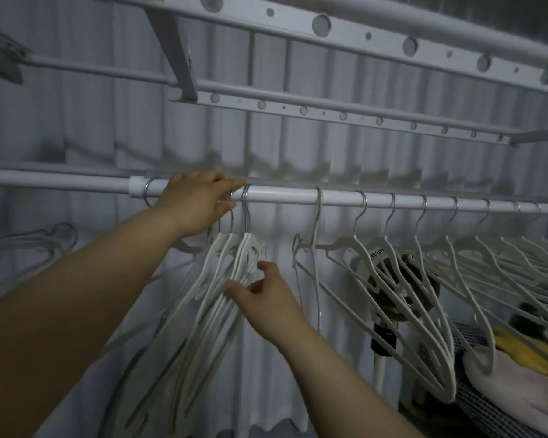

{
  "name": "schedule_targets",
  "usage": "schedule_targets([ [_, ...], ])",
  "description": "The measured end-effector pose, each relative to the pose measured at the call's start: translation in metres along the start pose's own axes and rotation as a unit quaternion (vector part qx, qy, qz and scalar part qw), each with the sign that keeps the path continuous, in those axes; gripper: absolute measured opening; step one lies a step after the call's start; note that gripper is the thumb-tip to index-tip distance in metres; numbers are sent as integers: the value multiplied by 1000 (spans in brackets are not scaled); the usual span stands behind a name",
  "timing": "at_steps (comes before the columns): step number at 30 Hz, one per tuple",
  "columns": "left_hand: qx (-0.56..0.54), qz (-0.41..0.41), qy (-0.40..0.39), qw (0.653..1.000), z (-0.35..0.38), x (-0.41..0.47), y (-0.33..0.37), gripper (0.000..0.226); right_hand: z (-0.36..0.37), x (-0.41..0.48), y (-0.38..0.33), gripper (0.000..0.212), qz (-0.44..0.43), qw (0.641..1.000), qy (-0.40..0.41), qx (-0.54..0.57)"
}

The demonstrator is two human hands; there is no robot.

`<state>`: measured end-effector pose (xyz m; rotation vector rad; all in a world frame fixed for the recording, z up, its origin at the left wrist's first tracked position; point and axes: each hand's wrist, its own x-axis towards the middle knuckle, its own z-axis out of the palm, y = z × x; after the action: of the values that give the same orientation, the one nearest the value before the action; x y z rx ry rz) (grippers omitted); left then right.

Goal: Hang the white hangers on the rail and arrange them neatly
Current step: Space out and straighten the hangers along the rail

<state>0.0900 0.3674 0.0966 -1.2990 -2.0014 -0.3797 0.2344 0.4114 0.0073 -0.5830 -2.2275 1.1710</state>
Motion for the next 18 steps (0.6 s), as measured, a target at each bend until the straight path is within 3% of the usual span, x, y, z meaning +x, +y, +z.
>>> schedule_targets([
  [8, -13, -22, 31, 999, 2, 2, 5, 43, 12, 19, 8, 69, 20, 999, 3, -36],
  [13, -34, -25, 38, 998, 3, 4, 6, 43, 18, 30, 9, 67, -4, 997, 48, 56],
  [18, -44, -31, 43, 998, 4, 5, 3, 42, 19, 40, 8, 71, 26, 990, 45, 133],
])
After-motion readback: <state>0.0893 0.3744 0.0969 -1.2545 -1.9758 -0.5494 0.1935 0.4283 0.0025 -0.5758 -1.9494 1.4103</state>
